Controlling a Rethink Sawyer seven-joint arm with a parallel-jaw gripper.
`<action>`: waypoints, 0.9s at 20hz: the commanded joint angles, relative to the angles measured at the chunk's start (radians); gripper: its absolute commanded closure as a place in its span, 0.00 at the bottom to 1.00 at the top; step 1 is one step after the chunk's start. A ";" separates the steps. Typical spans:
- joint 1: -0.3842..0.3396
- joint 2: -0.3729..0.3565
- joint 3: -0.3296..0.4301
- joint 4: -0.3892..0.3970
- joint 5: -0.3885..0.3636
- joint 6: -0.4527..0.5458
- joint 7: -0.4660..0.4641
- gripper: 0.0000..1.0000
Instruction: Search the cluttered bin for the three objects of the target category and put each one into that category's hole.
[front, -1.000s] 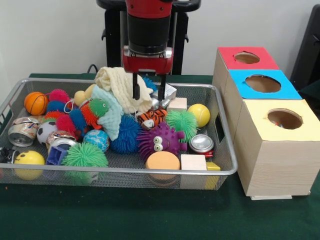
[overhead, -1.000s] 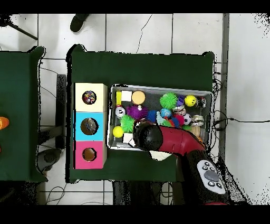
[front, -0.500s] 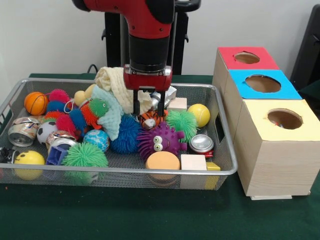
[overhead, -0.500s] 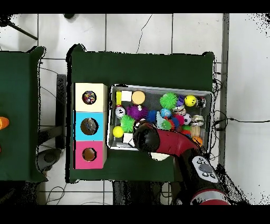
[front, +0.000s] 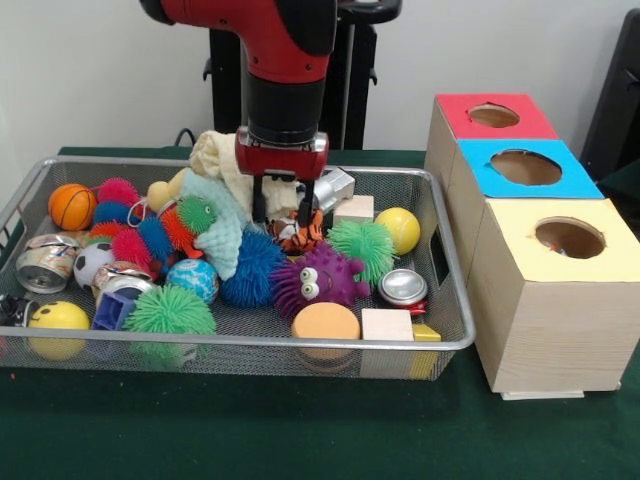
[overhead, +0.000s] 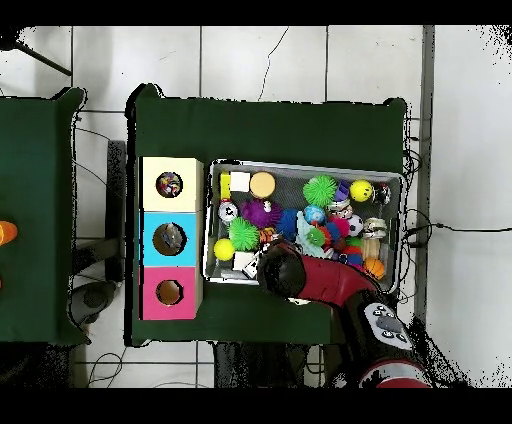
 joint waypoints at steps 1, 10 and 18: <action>-0.009 0.036 0.003 0.098 -0.016 -0.067 0.187 0.00; -0.074 0.059 0.160 0.048 0.006 -0.122 0.159 0.00; -0.074 0.042 0.159 0.062 0.008 -0.125 0.174 0.00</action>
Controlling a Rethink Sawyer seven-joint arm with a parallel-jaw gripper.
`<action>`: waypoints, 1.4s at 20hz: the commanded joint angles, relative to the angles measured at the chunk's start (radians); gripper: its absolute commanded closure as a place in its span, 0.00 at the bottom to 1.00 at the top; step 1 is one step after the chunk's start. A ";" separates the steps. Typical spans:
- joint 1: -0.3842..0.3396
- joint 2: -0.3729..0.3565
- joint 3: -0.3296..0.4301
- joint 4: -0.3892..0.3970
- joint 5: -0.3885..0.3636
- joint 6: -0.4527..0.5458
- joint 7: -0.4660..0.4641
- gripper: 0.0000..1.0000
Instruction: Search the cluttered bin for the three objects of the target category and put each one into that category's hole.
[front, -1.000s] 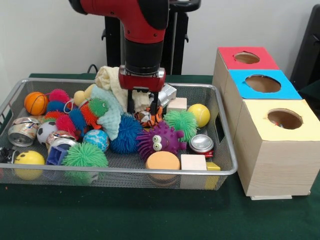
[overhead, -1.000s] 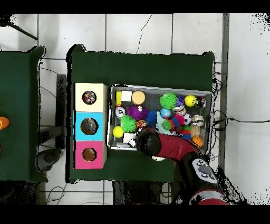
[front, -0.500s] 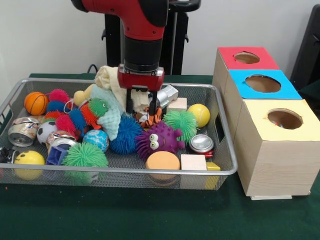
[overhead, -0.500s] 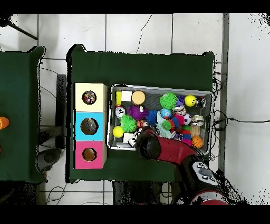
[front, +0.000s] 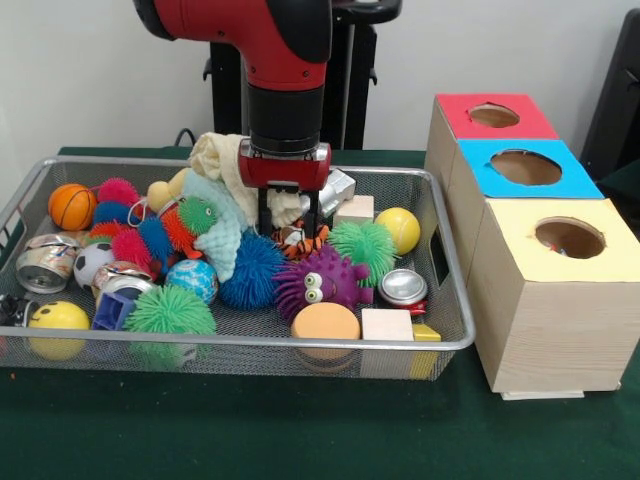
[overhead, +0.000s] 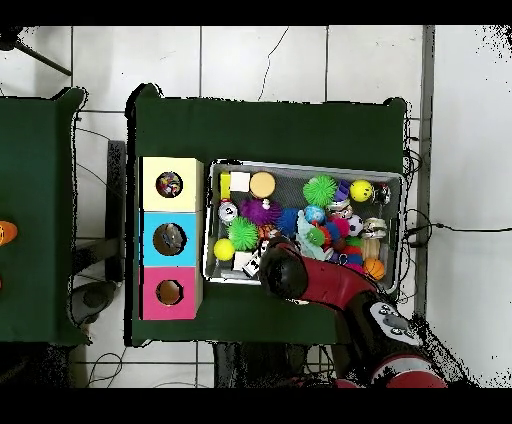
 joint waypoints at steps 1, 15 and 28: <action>-0.007 0.014 0.084 0.044 0.011 -0.030 0.180 0.00; 0.013 -0.001 0.061 0.048 0.024 0.004 0.183 1.00; 0.024 -0.261 0.065 0.146 0.069 0.204 0.165 1.00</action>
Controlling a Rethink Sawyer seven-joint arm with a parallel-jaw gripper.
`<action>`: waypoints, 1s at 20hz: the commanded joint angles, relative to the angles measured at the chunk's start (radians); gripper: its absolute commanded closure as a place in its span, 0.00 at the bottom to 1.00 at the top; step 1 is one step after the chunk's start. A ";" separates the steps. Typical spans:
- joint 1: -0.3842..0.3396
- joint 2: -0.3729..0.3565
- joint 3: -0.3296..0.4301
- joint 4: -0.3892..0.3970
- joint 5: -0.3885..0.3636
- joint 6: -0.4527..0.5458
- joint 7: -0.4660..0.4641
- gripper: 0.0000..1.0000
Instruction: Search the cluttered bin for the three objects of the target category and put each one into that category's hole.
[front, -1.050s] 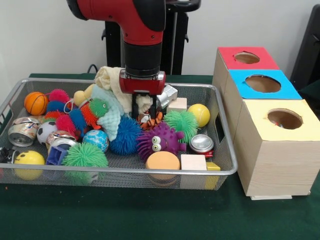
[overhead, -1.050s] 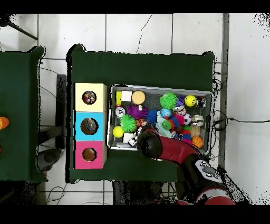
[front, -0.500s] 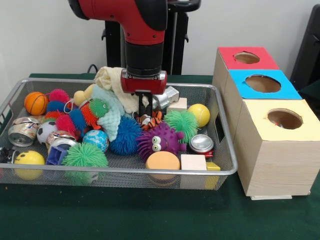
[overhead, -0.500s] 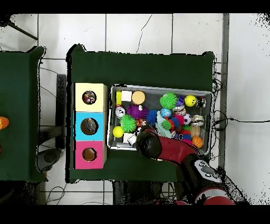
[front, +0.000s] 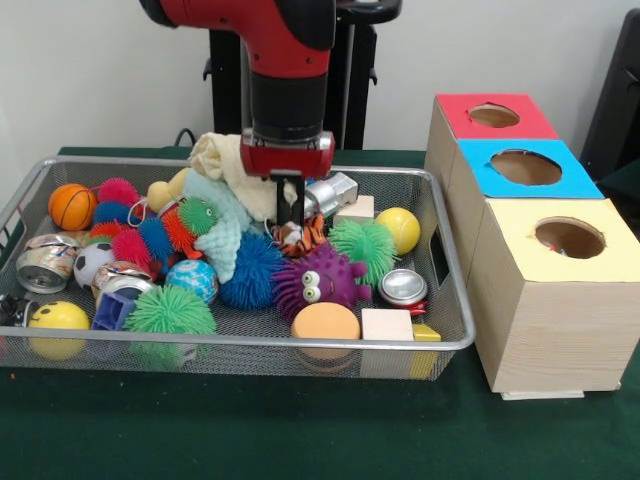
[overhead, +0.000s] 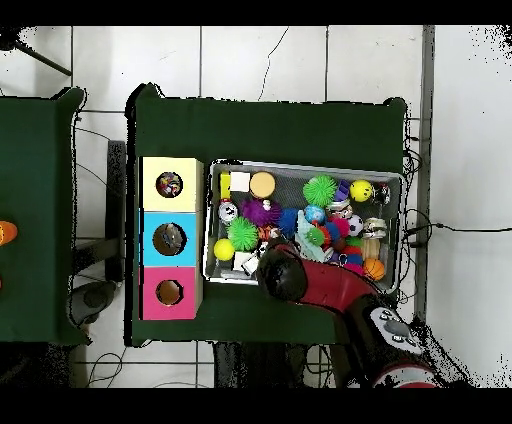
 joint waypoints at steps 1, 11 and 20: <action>0.023 -0.232 0.063 0.119 0.074 0.217 0.161 1.00; 0.058 -0.309 0.031 0.123 0.118 0.277 0.186 1.00; 0.055 -0.261 0.037 0.128 0.128 0.200 0.180 1.00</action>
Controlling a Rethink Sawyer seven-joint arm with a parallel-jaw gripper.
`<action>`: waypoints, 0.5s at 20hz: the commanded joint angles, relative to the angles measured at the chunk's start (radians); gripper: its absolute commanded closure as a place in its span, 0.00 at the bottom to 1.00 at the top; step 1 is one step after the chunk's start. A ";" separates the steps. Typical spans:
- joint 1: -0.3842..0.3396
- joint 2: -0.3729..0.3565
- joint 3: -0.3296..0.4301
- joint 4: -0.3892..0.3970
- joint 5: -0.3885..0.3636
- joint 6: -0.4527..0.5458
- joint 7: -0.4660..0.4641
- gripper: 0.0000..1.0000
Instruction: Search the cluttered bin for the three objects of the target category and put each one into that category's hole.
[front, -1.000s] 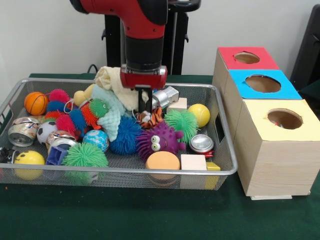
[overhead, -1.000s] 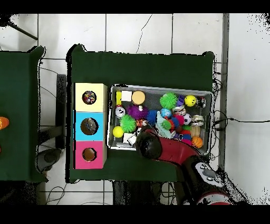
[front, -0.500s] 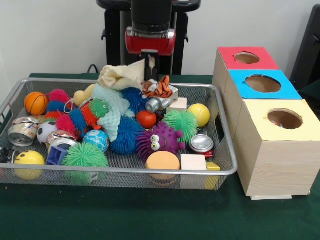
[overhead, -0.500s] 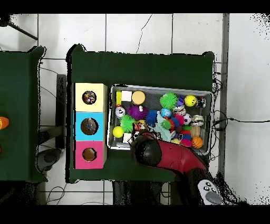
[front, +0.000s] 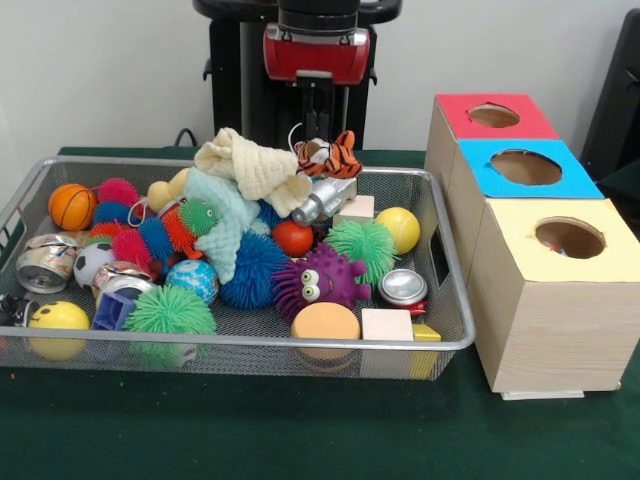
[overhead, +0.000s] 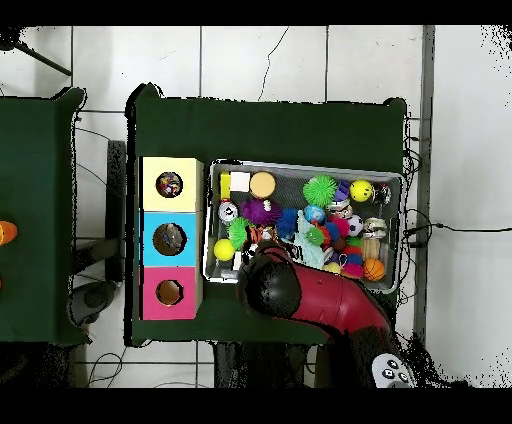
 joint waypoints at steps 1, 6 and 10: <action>-0.004 0.043 0.028 0.036 0.034 -0.003 0.185 1.00; 0.014 0.057 0.009 0.048 0.037 -0.027 0.210 1.00; 0.054 0.013 -0.002 0.170 0.102 -0.088 0.326 1.00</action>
